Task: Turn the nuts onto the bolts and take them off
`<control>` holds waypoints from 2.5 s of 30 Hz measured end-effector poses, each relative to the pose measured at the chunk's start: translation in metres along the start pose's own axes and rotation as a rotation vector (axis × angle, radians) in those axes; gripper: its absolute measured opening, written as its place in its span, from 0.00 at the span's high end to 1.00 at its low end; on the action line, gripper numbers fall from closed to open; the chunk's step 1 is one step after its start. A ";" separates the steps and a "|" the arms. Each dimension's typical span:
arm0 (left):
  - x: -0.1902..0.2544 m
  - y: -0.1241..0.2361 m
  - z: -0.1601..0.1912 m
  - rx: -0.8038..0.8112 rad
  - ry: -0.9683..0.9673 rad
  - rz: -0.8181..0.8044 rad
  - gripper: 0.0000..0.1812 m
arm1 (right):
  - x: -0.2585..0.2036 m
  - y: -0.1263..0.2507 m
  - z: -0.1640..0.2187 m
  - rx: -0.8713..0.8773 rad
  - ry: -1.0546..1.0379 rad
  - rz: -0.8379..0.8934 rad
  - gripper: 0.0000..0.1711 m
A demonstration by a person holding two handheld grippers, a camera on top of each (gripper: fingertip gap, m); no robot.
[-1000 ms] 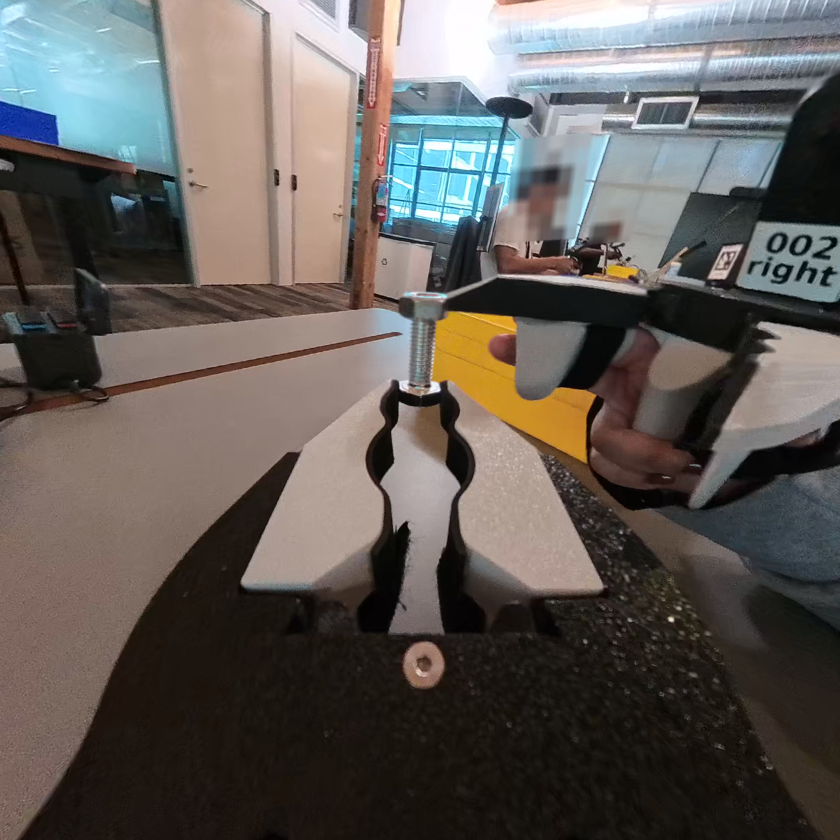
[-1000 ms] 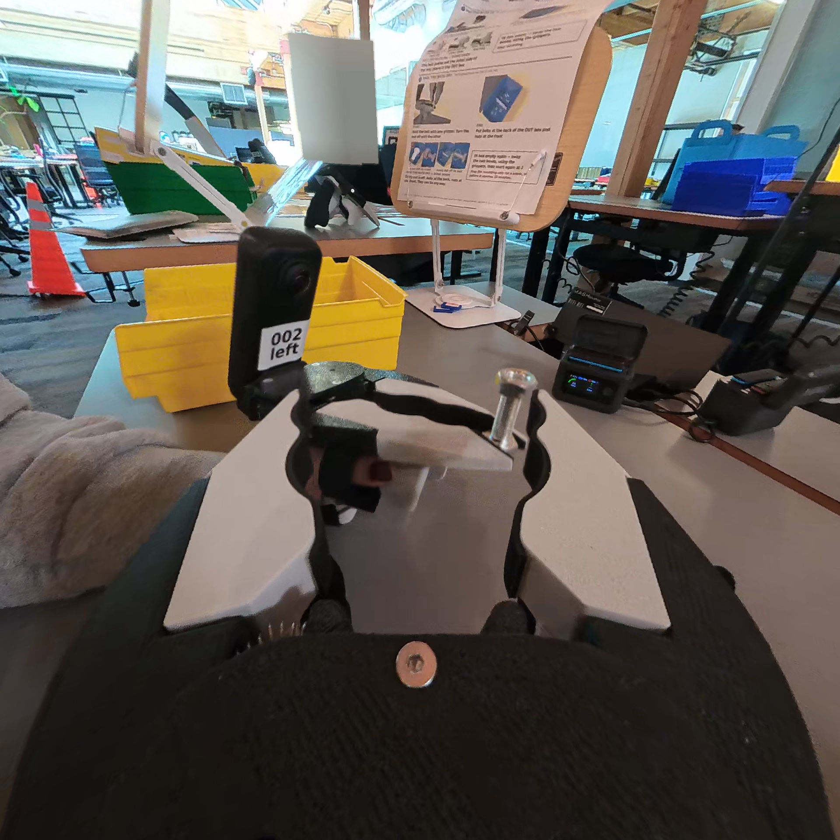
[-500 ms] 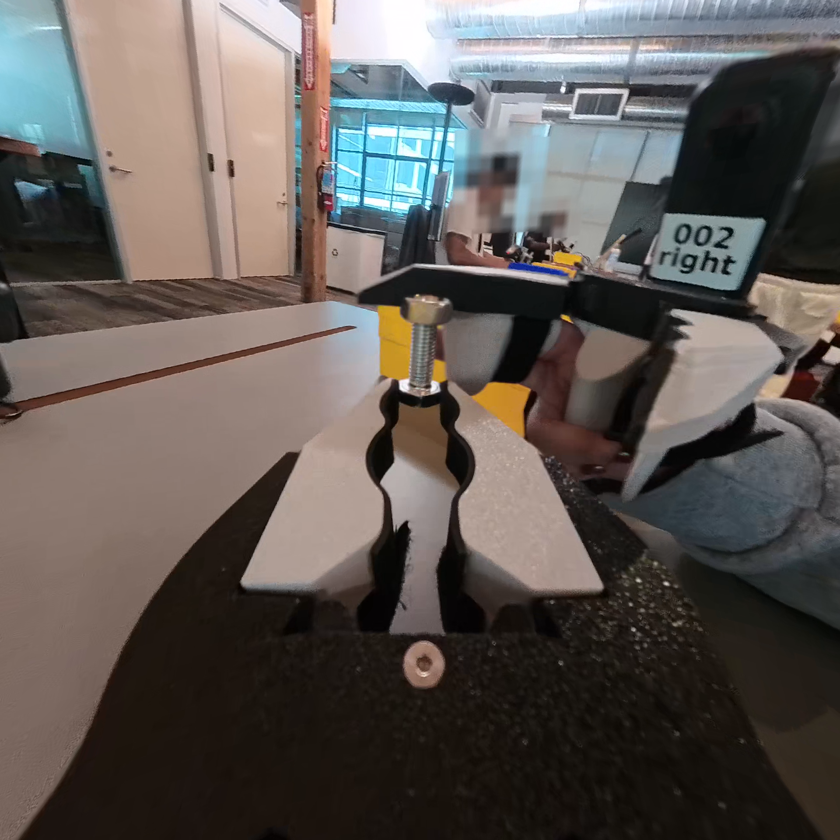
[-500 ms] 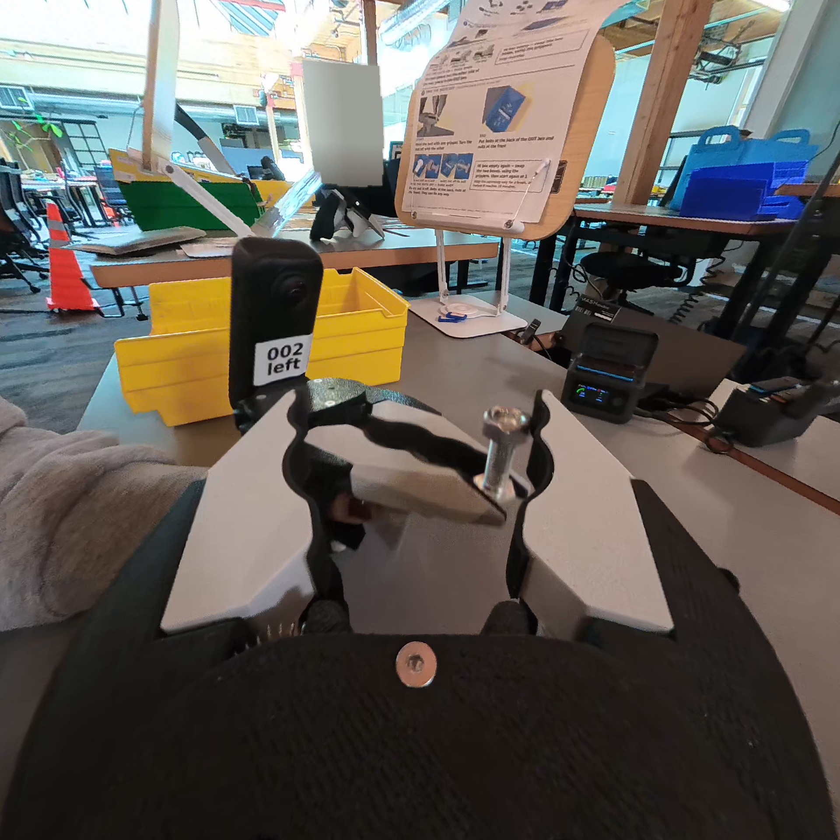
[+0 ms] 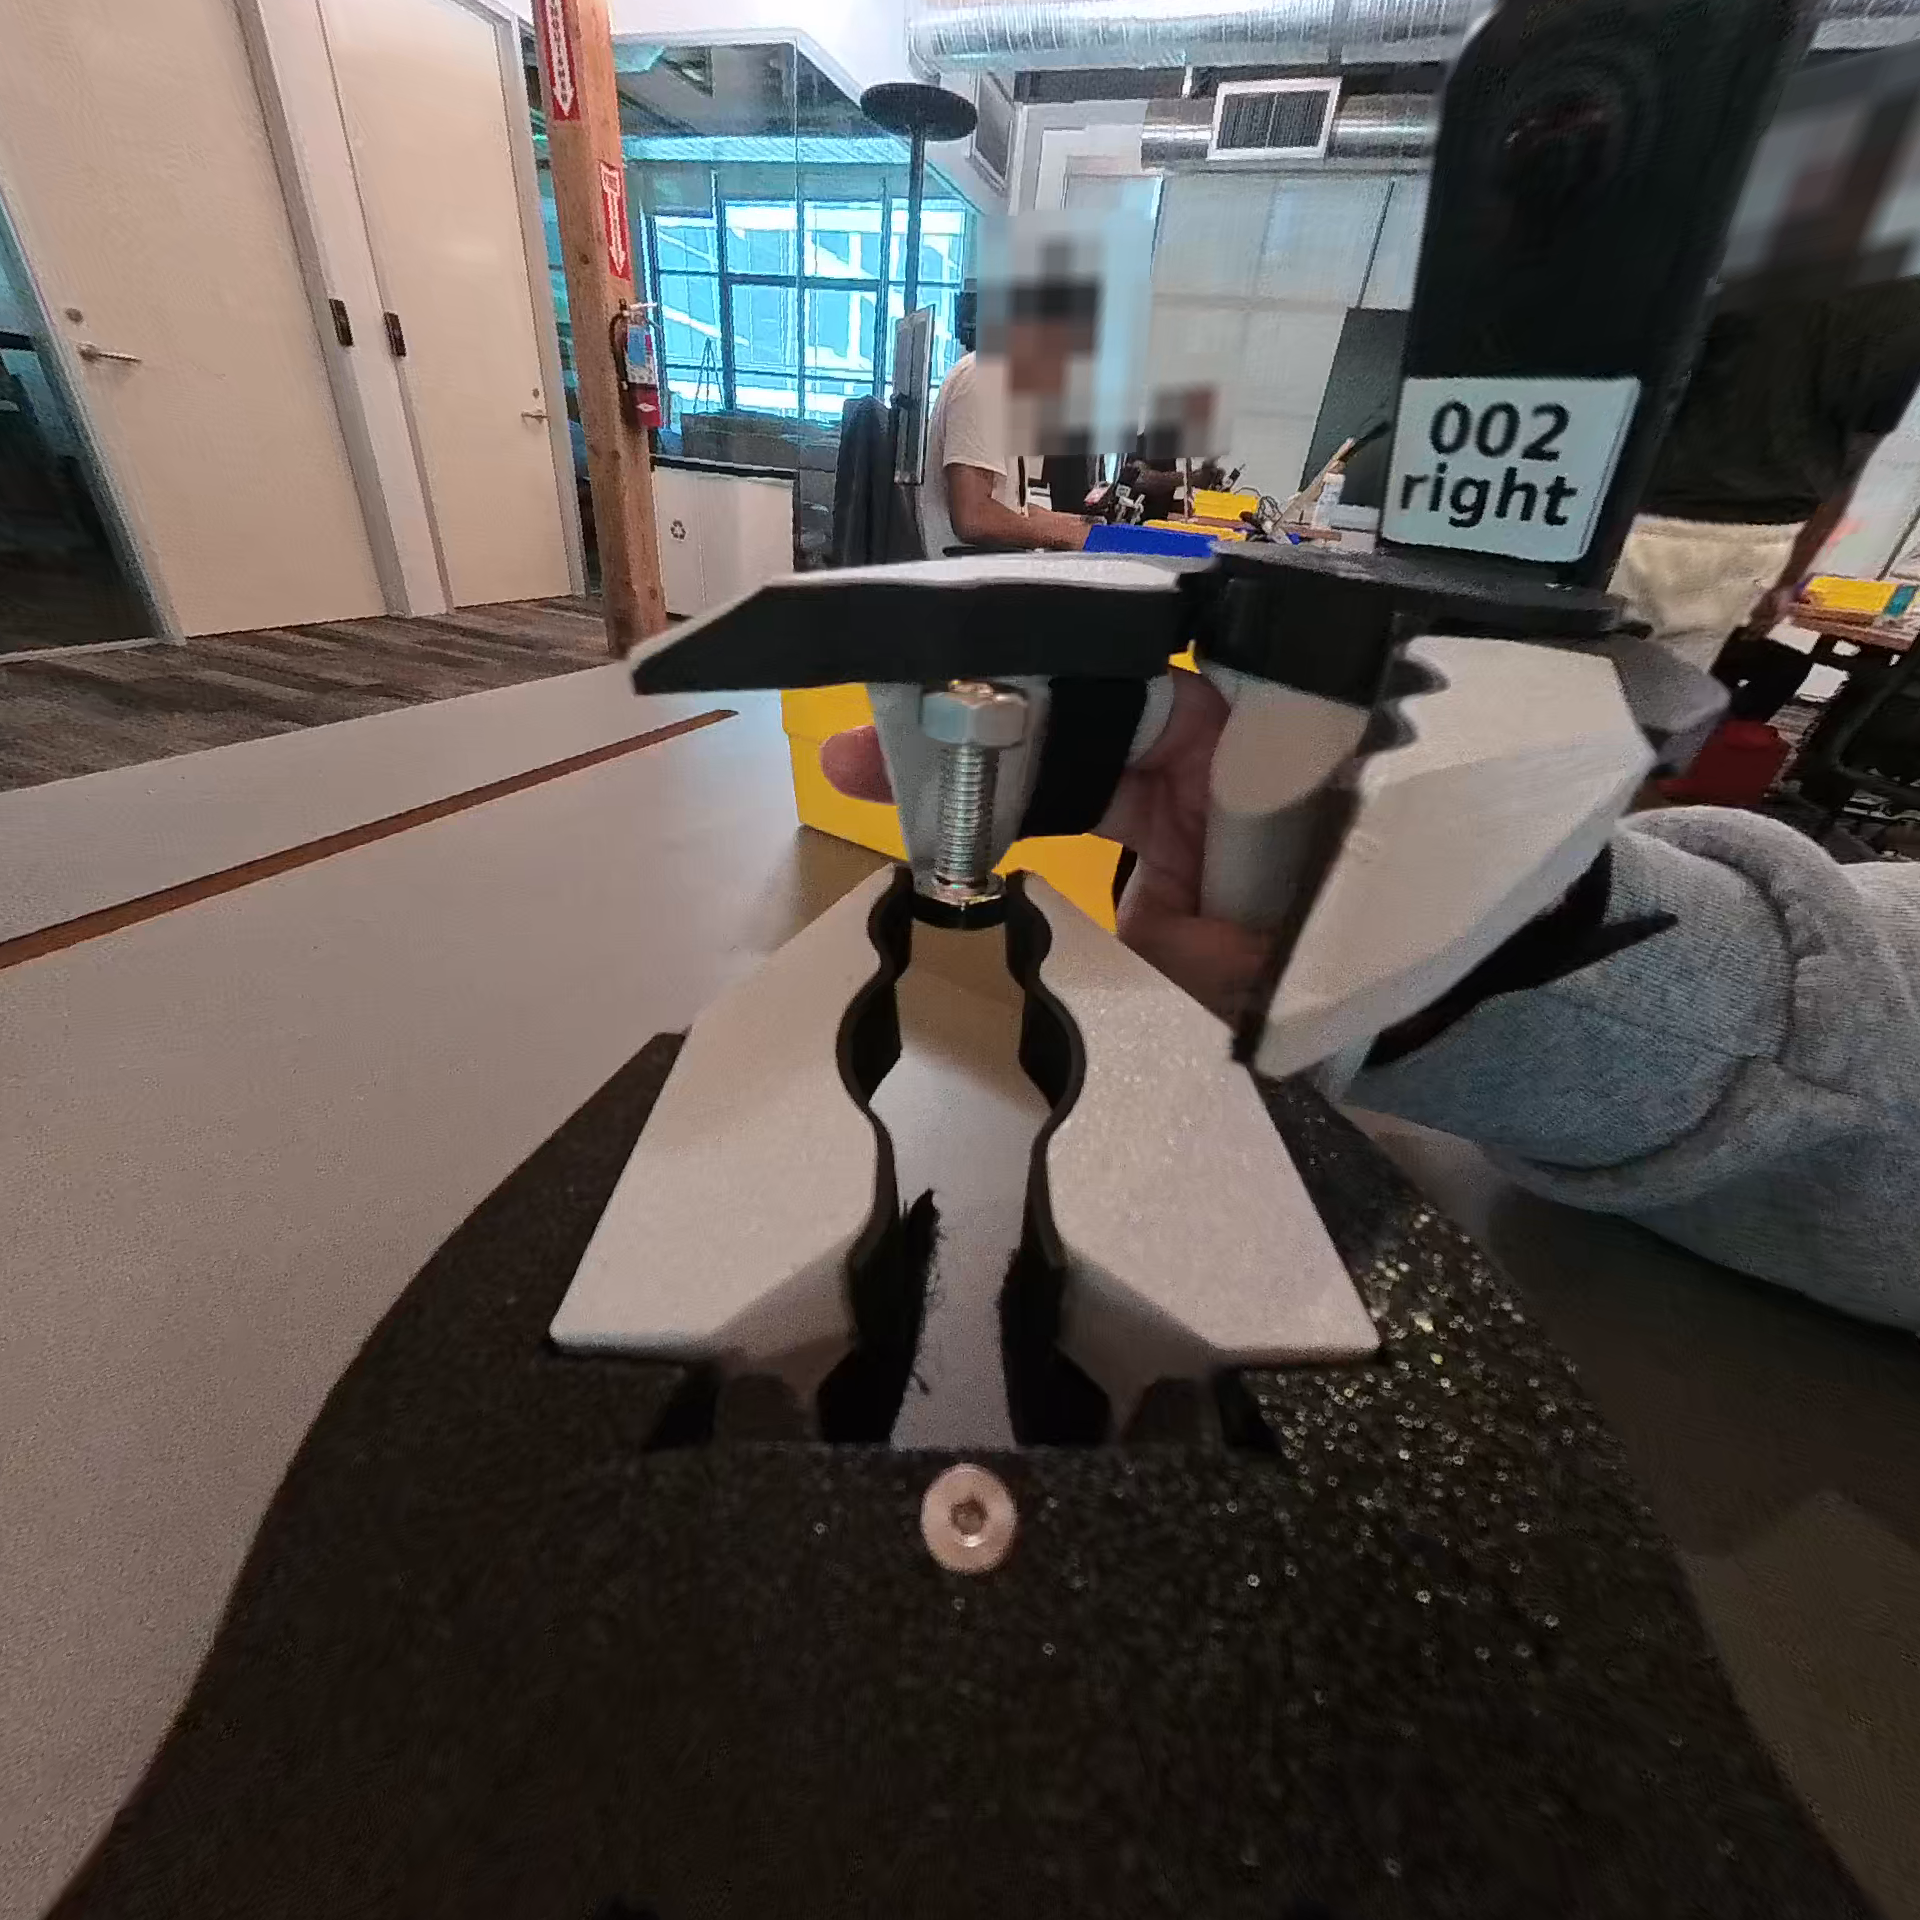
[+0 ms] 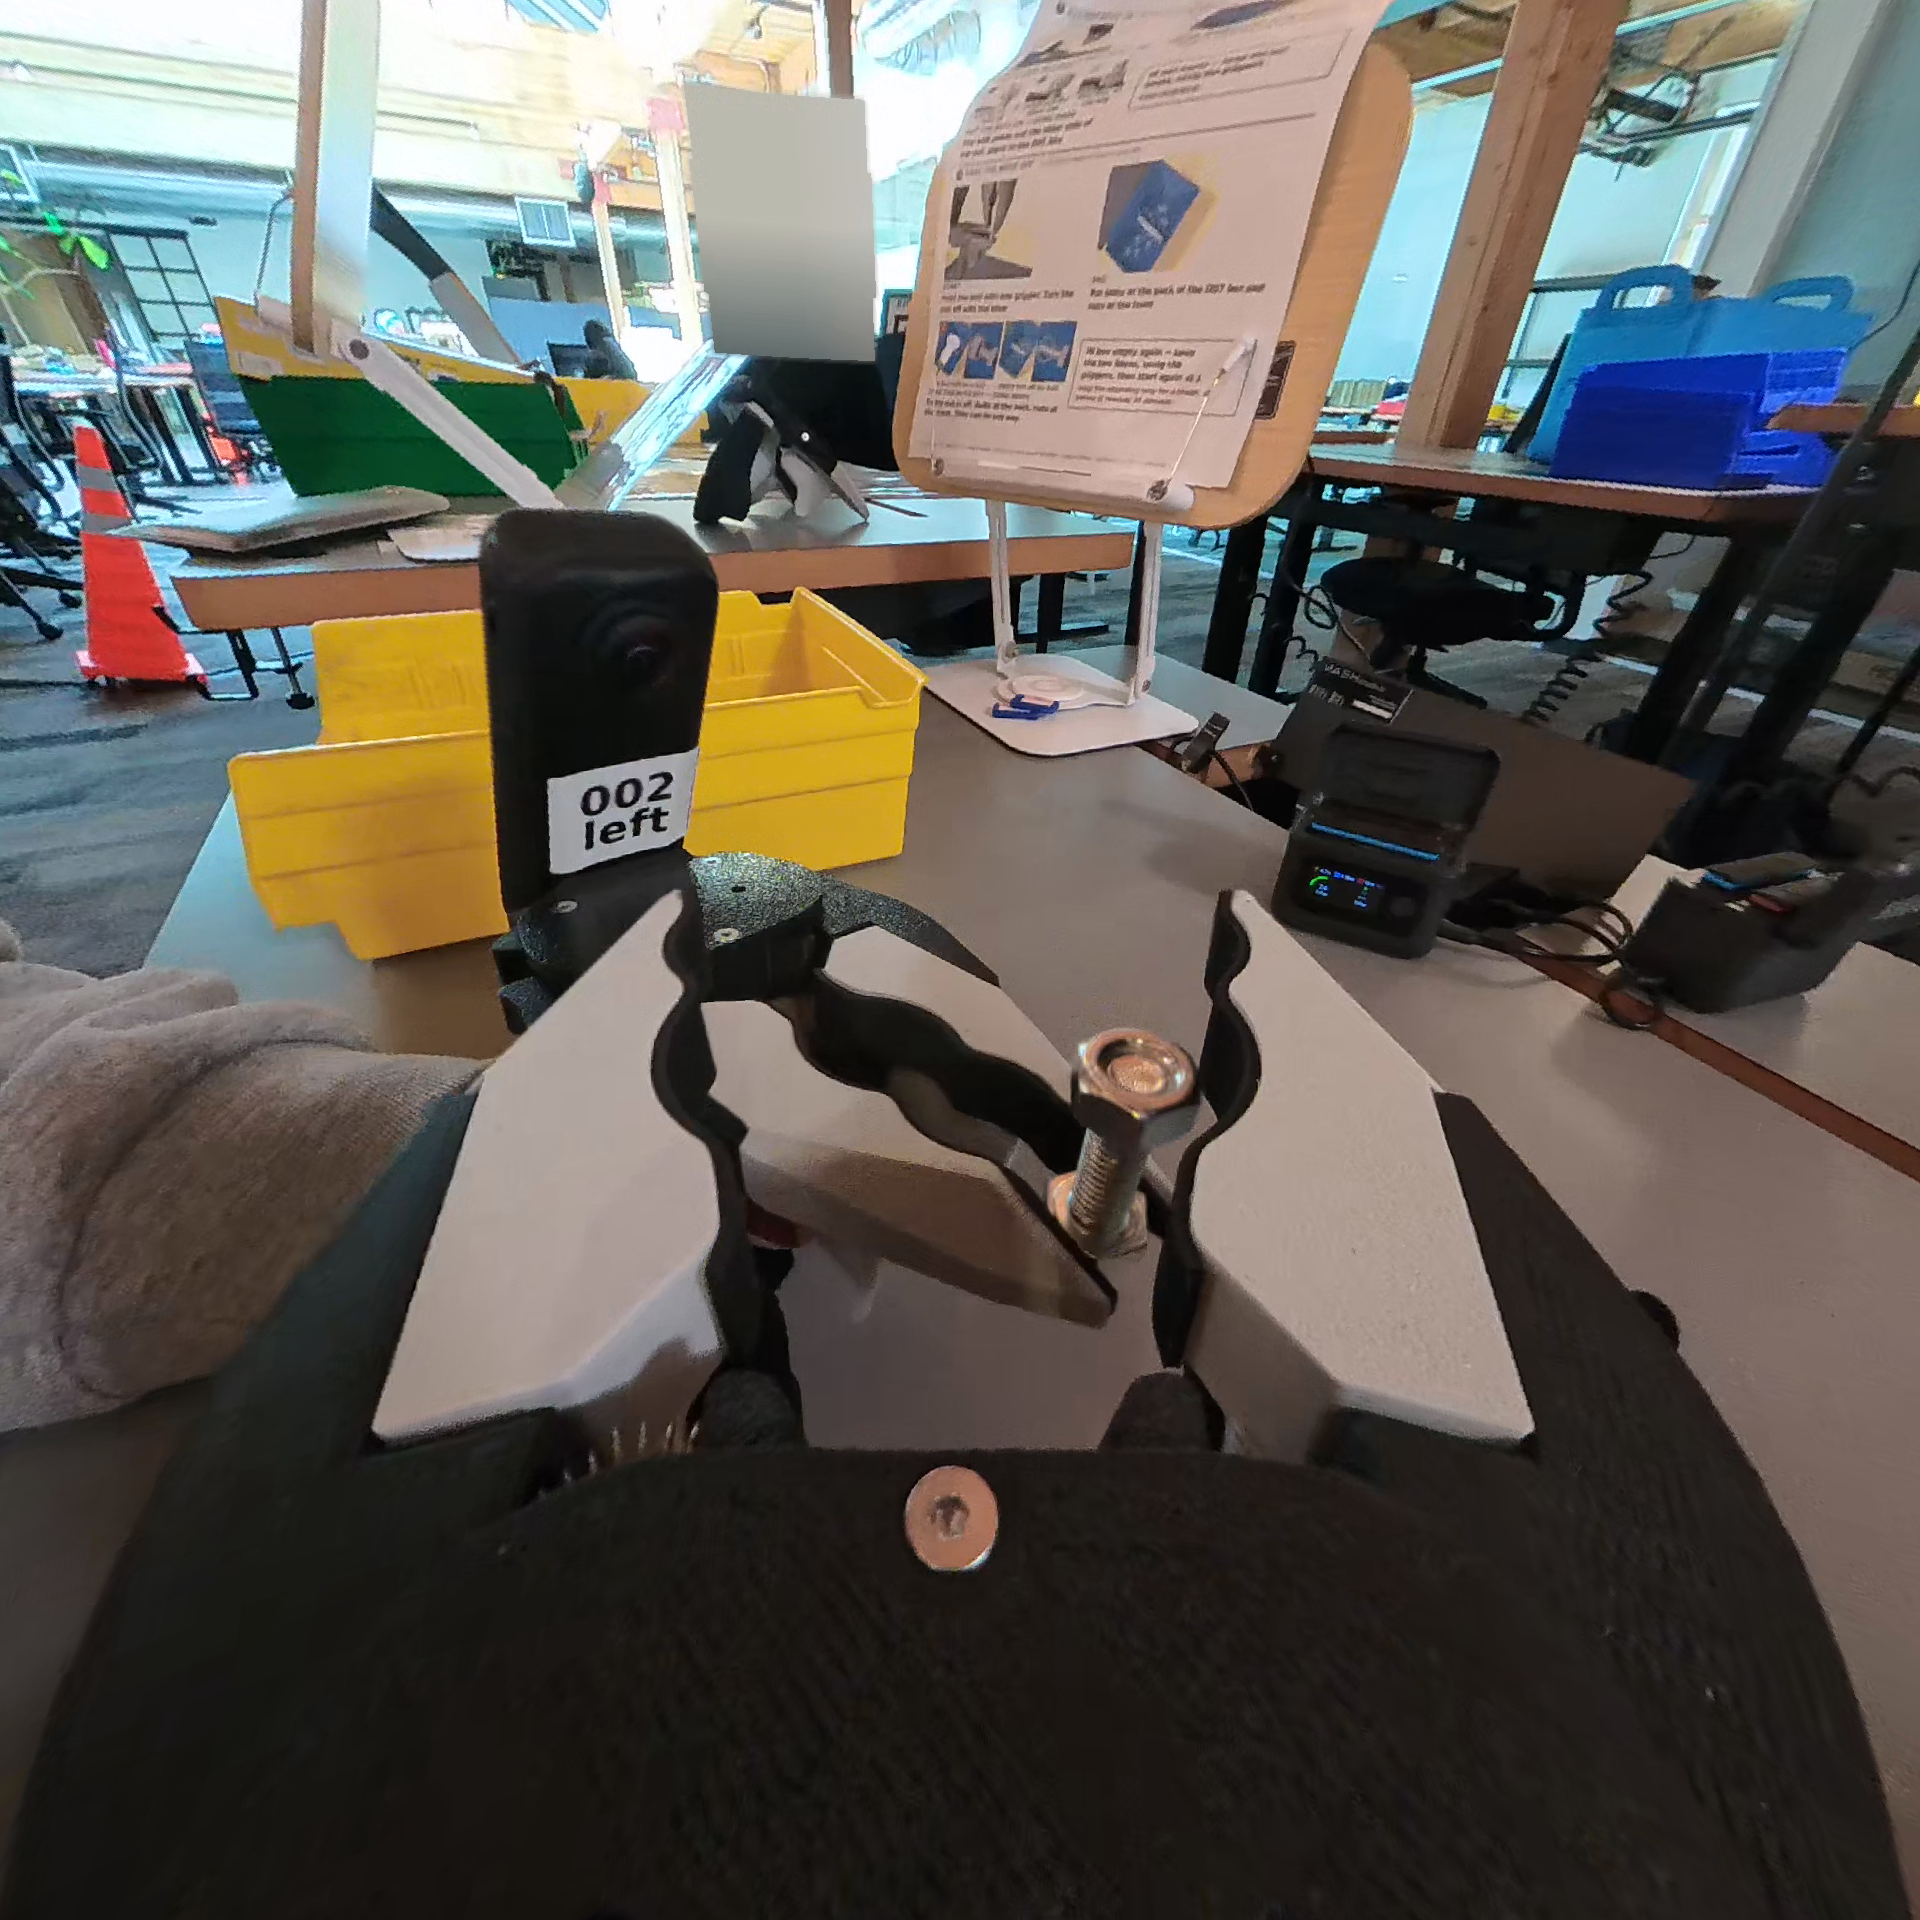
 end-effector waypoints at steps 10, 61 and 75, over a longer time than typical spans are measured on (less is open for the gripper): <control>-0.031 0.015 -0.006 0.047 0.081 -0.127 0.92 | 0.000 0.024 0.004 0.021 -0.026 0.005 0.54; 0.010 0.006 0.006 -0.066 0.093 0.183 0.91 | -0.007 0.008 0.017 -0.003 -0.094 -0.093 0.54; 0.009 0.014 0.002 -0.055 0.128 0.233 0.91 | 0.002 0.021 0.014 0.014 -0.092 -0.045 0.55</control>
Point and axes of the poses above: each gripper's, where its closed fingertips meet, y back along the fingers, z out of its underside, x = y × z across the jaws, the point moved 1 cm from there along y, back along the fingers
